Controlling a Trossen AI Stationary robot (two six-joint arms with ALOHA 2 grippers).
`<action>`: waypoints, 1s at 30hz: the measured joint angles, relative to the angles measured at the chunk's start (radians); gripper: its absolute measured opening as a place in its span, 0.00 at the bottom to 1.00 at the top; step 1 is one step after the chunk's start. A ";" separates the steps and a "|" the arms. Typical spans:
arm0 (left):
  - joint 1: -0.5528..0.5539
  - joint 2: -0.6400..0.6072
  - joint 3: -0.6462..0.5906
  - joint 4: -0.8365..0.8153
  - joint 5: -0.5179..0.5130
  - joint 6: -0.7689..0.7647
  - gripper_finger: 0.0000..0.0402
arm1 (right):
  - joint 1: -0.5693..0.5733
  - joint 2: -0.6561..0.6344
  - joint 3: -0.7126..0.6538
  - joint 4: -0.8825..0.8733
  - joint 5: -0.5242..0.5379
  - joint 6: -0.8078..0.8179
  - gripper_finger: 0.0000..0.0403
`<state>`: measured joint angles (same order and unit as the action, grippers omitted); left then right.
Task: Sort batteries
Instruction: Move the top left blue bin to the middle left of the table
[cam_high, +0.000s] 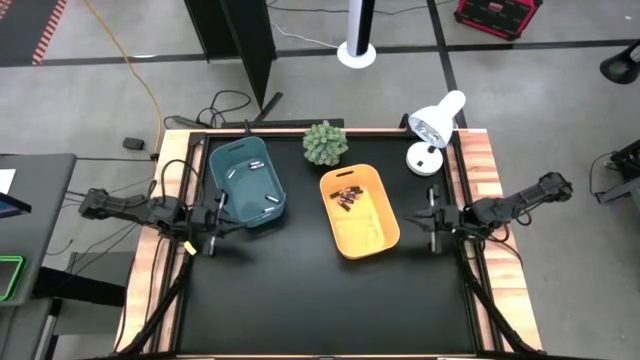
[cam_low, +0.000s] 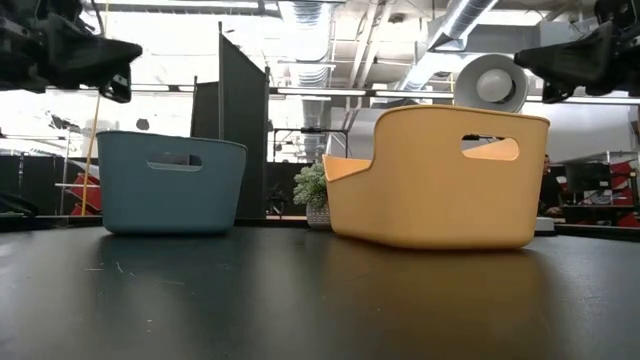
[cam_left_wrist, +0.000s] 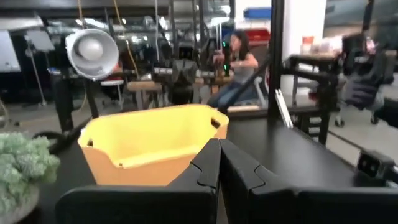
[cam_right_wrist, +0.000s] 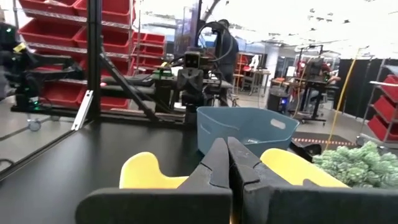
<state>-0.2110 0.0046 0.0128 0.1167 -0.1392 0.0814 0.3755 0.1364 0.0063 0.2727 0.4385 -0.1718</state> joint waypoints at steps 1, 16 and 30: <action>0.000 0.000 0.000 -0.004 0.004 0.000 0.00 | 0.005 0.000 0.000 -0.007 0.000 0.003 0.00; -0.001 -0.001 -0.004 -0.060 0.019 0.021 0.00 | 0.024 0.001 -0.001 -0.121 0.000 0.045 0.00; -0.001 0.003 -0.005 -0.070 0.024 -0.033 0.00 | 0.023 0.000 -0.001 -0.193 0.000 0.193 0.00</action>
<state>-0.2115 0.0074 0.0074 0.0471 -0.1154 0.0488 0.3988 0.1368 0.0051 0.0795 0.4381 0.0214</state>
